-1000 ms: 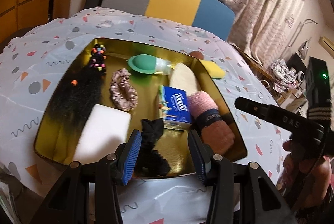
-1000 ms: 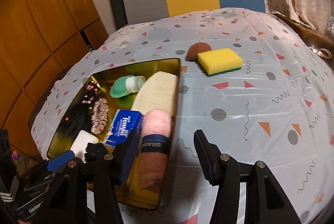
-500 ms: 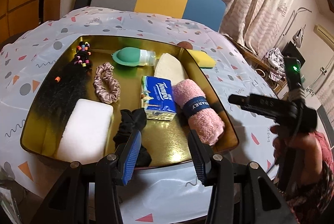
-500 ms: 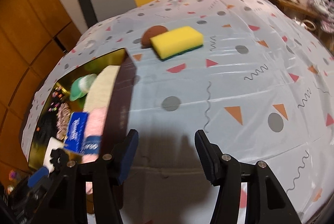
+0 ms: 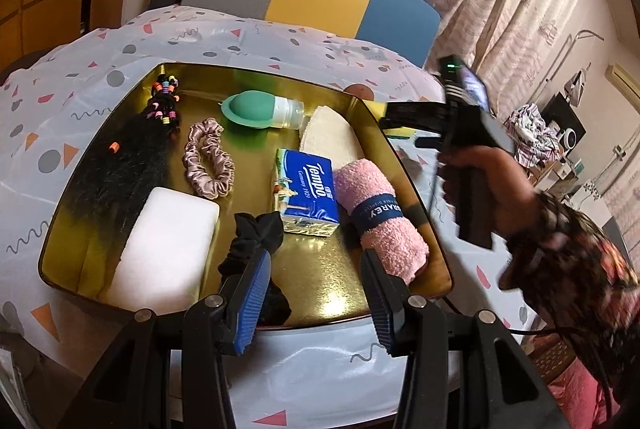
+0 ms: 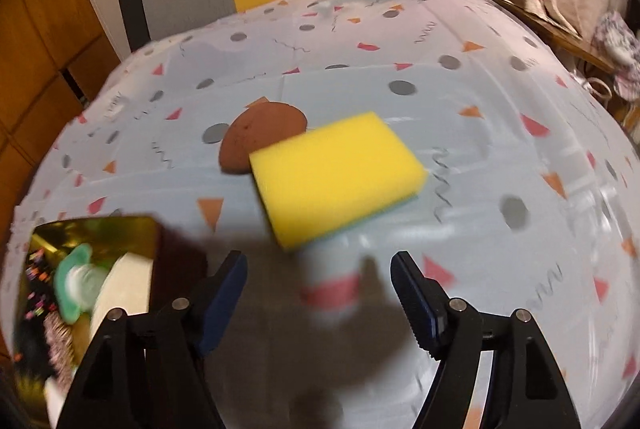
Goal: Organize soft objects
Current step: 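Move the right tool to the yellow sponge and grasp it, then grasp the brown egg-shaped sponge with the left tool while the right holds the yellow sponge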
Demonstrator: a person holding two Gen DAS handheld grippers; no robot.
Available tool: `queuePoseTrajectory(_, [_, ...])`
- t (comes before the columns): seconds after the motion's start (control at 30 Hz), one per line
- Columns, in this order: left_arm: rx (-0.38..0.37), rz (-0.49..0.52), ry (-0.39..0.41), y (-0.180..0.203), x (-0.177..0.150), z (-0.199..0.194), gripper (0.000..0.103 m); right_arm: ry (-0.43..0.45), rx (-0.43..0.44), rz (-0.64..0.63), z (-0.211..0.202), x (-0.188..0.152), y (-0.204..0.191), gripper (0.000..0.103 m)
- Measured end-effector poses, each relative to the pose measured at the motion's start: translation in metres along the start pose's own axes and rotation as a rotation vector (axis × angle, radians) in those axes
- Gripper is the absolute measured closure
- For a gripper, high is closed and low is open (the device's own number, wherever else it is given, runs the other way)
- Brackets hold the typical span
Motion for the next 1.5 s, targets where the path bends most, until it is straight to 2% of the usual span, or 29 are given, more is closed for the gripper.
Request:
queuePoseTrajectory(0.1, [0.002,-0.008,-0.010,-0.004,0.000,0.003,0.056,0.003,0.002,-0.021,0.013,0.010,0.002,0.028])
queuePoseTrajectory(0.17, [-0.001,-0.019,-0.015,-0.006,0.001,0.005,0.056,-0.003,-0.033,-0.003,0.015,0.013,0.016,0.028])
queuePoseTrajectory(0.3, [-0.016,-0.045,-0.029,-0.007,0.002,0.010,0.056,0.003,-0.122,0.039,0.000,0.008,0.069,0.028])
queuePoseTrajectory(0.37, [-0.023,-0.048,-0.032,-0.005,0.003,0.012,0.056,0.016,-0.160,0.099,-0.013,0.002,0.103,0.028])
queuePoseTrajectory(0.43, [-0.029,-0.048,-0.030,-0.002,0.004,0.013,0.056,0.044,-0.155,0.182,-0.028,-0.002,0.131,0.027])
queuePoseTrajectory(0.5, [-0.037,-0.042,-0.028,0.002,0.005,0.013,0.056,0.072,-0.115,0.228,-0.036,-0.001,0.142,0.023])
queuePoseTrajectory(0.57, [-0.040,-0.044,-0.030,0.005,0.007,0.014,0.056,0.095,-0.065,0.246,-0.040,0.003,0.141,0.014])
queuePoseTrajectory(0.67, [-0.032,-0.039,-0.016,0.008,0.011,0.011,0.056,0.111,-0.020,0.233,-0.033,0.018,0.122,0.010])
queuePoseTrajectory(0.87, [0.008,-0.051,-0.014,0.001,0.012,0.004,0.056,0.080,-0.020,0.206,0.003,0.041,0.086,0.010])
queuePoseTrajectory(0.97, [0.020,-0.054,-0.015,-0.002,0.013,0.003,0.056,0.023,-0.083,0.180,0.021,0.044,0.081,0.010])
queuePoseTrajectory(1.03, [0.024,-0.045,-0.012,-0.002,0.016,0.002,0.056,0.003,-0.101,0.165,0.027,0.044,0.083,0.016])
queuePoseTrajectory(1.1, [0.023,-0.028,-0.007,0.003,0.019,0.001,0.056,-0.012,-0.102,0.144,0.029,0.041,0.088,0.030])
queuePoseTrajectory(1.37, [-0.007,0.074,0.003,0.044,0.041,0.007,0.056,-0.024,-0.025,0.159,-0.003,0.018,0.121,0.033])
queuePoseTrajectory(1.5, [-0.015,0.144,0.004,0.075,0.063,0.011,0.056,-0.033,-0.021,0.128,-0.028,0.001,0.137,0.033])
Point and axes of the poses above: each gripper's, at about its wrist camera, not at the fingertips, and z roughly the way its jaws point, y to its right, x to its top, the point moved 6 cm from there along z, roughly the way its jaws point, and after that the axes turned 8 degrees about x, right-handed, at the moved point
